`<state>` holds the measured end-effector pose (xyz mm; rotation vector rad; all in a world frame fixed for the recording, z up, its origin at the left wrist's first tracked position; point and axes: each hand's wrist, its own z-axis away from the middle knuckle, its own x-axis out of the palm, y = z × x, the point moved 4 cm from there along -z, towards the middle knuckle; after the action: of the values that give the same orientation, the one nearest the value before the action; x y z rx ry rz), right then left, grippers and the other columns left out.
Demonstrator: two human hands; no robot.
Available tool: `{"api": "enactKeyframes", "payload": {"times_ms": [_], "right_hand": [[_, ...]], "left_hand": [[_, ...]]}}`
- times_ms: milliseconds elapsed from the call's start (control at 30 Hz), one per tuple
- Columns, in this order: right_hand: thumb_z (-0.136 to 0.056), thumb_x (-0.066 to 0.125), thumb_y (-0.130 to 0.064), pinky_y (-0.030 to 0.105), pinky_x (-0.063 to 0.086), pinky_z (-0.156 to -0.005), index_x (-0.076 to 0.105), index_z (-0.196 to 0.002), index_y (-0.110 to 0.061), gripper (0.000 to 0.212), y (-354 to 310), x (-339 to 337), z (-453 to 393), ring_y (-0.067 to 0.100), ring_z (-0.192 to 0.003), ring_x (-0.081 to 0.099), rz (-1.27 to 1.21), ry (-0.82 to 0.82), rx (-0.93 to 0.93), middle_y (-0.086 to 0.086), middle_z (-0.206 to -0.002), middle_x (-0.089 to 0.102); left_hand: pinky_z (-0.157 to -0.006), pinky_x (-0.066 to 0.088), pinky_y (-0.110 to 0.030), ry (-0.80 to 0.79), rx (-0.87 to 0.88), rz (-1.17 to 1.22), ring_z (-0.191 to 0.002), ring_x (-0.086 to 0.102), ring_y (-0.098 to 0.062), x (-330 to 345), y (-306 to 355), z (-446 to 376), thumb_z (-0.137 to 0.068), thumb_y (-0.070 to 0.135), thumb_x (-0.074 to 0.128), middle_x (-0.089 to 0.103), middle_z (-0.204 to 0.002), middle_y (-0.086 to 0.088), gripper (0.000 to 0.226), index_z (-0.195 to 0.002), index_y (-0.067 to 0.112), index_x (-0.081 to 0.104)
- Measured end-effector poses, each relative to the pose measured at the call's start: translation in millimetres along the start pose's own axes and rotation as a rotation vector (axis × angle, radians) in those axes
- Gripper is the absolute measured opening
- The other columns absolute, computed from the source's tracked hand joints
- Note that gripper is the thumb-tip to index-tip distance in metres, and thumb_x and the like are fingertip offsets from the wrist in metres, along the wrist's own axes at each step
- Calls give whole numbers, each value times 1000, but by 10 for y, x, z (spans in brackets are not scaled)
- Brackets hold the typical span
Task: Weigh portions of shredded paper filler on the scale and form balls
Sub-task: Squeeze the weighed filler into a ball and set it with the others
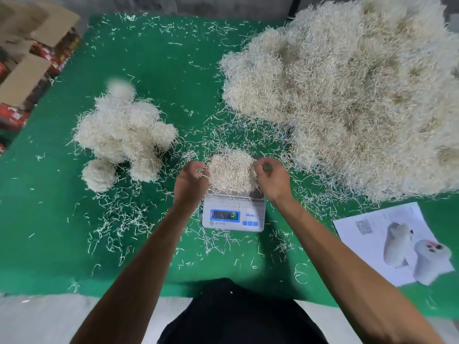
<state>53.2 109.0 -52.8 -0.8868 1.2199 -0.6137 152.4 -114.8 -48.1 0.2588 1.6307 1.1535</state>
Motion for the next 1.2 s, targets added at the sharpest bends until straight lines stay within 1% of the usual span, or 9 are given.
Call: {"api": "enactKeyframes", "payload": {"times_ms": [133, 400, 500, 567, 733, 900, 1000, 1100, 1200], "right_hand": [[-103, 63, -28, 14, 51, -56, 63, -114, -25, 12, 2, 55, 30, 6, -71, 65, 29, 30, 7, -21, -87, 59], [-99, 68, -34, 17, 54, -56, 58, -110, -30, 15, 88, 102, -9, 9, -71, 68, 25, 53, 70, -12, -91, 65], [-96, 70, -40, 34, 63, -63, 62, -125, -22, 34, 110, 123, -24, 18, -74, 71, 1, 46, 114, -10, -95, 67], [-93, 71, -48, 39, 64, -66, 61, -135, -22, 51, 113, 135, -25, 21, -77, 72, -2, 44, 139, -11, -101, 67], [-79, 65, -71, 26, 60, -73, 56, -143, -20, 82, 50, 177, -23, 13, -86, 67, 7, 23, 88, -8, -115, 65], [-70, 64, -88, 51, 58, -97, 30, -158, -20, 116, -191, 326, -72, 24, -121, 62, 205, -9, 65, 4, -146, 55], [-82, 76, -65, 48, 58, -96, 23, -158, -20, 102, -374, 633, 31, 26, -115, 64, 352, -79, -50, 6, -133, 59], [-94, 75, -30, 44, 53, -103, 37, -155, -14, 74, -556, 999, 175, 15, -106, 62, 188, -202, -104, 2, -129, 61], [-96, 71, -30, 31, 55, -83, 51, -148, -23, 56, -818, 1216, 356, -6, -66, 48, -39, -292, -189, -12, -126, 61]], "left_hand": [[-72, 50, -19, -85, 26, -14, -108, 64, -18, -27, -59, 5, -83, -1, 66, 66, -122, -3, 42, -122, 14, 62], [-68, 48, -9, -318, -34, -5, -114, 50, -9, 22, -290, 4, -74, 2, 81, 45, -149, -8, 81, -143, 23, 45], [-105, 44, -36, -383, -35, 21, -133, 43, -21, 44, -339, 36, -70, 17, 88, 42, -152, -7, 91, -146, 25, 40], [-112, 38, -45, -393, -29, 55, -134, 42, -20, 32, -351, 54, -67, 26, 91, 41, -153, -5, 95, -147, 23, 39], [-103, 42, -36, -334, -55, 95, -126, 49, -15, 6, -302, 93, -73, 55, 82, 47, -146, 3, 88, -145, 25, 41], [-83, 60, -41, -171, -173, 138, -97, 62, -13, -16, -187, 66, -99, 49, 53, 57, -136, -10, 45, -135, 23, 52], [-70, 63, -43, -147, -223, 151, -105, 61, -24, -41, -188, 109, -102, 39, 50, 53, -131, -11, 22, -120, 27, 55], [-91, 57, -52, -181, -251, 207, -118, 58, -29, -117, -266, 205, -102, 43, 52, 55, -128, -4, 30, -125, 25, 56], [-77, 54, -15, -171, -184, 261, -88, 64, 9, -314, -196, 157, -108, 41, 35, 63, -101, 20, 28, -107, 48, 62]]}}
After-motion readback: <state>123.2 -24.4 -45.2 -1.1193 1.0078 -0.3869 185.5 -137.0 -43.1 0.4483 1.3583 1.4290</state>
